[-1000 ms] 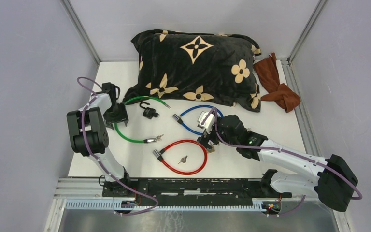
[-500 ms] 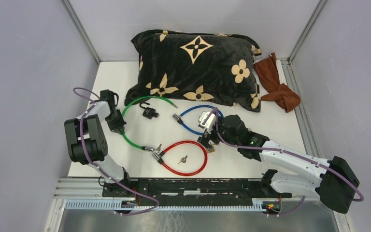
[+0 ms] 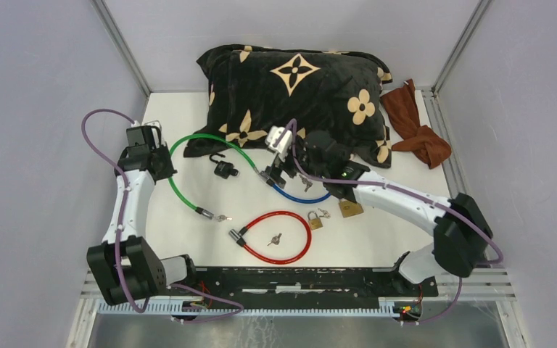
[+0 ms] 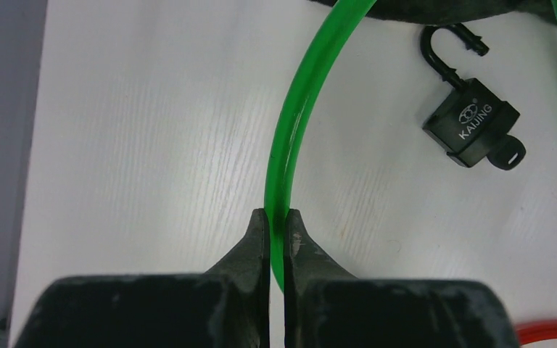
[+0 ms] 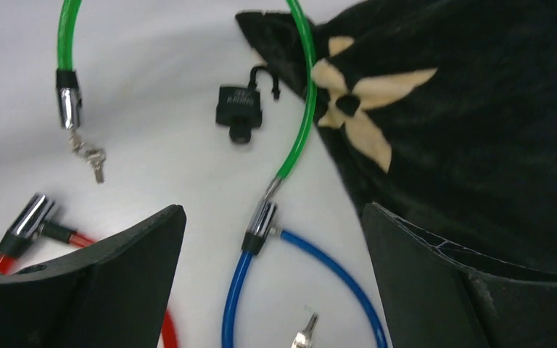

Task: Lock with the key
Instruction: Pick up the lock from the center of the board, then lock the lock.

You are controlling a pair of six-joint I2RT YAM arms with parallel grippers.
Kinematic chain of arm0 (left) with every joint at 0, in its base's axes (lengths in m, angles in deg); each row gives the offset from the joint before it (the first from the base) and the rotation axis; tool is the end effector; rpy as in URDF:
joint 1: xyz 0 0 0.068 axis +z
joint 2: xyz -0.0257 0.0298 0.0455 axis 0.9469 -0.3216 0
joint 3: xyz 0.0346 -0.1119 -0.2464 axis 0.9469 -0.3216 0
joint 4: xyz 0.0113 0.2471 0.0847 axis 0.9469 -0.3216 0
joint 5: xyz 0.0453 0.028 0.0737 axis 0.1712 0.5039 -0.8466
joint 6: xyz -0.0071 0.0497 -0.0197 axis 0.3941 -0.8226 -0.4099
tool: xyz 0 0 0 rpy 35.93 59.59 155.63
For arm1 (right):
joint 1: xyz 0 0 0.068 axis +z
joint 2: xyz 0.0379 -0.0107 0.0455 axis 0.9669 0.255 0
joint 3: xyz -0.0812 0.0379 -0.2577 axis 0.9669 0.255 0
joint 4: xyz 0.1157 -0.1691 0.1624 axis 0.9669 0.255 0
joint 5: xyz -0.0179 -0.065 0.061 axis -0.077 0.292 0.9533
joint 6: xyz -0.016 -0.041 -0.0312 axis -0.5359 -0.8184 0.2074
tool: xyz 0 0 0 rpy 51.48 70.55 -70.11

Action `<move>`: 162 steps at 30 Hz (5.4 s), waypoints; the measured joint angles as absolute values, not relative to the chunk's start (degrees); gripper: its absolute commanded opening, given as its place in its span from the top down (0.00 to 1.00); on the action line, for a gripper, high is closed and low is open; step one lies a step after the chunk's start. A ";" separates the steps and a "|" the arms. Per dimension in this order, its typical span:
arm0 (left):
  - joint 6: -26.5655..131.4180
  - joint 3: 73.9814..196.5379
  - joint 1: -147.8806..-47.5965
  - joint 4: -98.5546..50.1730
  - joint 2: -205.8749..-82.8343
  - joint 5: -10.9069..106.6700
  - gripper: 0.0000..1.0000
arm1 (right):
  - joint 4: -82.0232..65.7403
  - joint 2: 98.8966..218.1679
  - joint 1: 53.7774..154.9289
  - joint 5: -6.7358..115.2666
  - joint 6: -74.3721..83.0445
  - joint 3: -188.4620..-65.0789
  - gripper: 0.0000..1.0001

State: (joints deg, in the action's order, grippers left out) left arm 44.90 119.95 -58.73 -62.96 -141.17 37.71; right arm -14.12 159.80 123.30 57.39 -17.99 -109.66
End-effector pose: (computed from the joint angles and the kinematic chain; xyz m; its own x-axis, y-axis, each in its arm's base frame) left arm 0.2525 0.0573 0.2715 -0.7509 -0.2390 -0.6156 -0.2903 0.9568 -0.0174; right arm 0.2200 0.2549 0.2967 0.0235 -0.3671 -0.9299 -0.8749 0.4426 -0.1968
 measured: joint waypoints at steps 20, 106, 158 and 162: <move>31.04 119.93 -59.91 -66.52 -129.81 51.70 0.98 | -22.78 202.29 120.96 57.19 -9.72 -137.18 0.33; 60.18 89.66 -87.40 -17.61 -106.12 80.55 0.37 | -17.77 149.39 110.51 52.12 -11.73 -120.26 1.00; 89.18 79.87 -73.02 11.88 -73.55 69.92 0.98 | -41.95 161.04 141.14 61.28 -2.21 -135.27 1.00; 93.38 77.94 -70.40 11.97 -71.34 68.66 0.98 | -40.16 162.97 141.94 61.10 -4.70 -137.70 1.00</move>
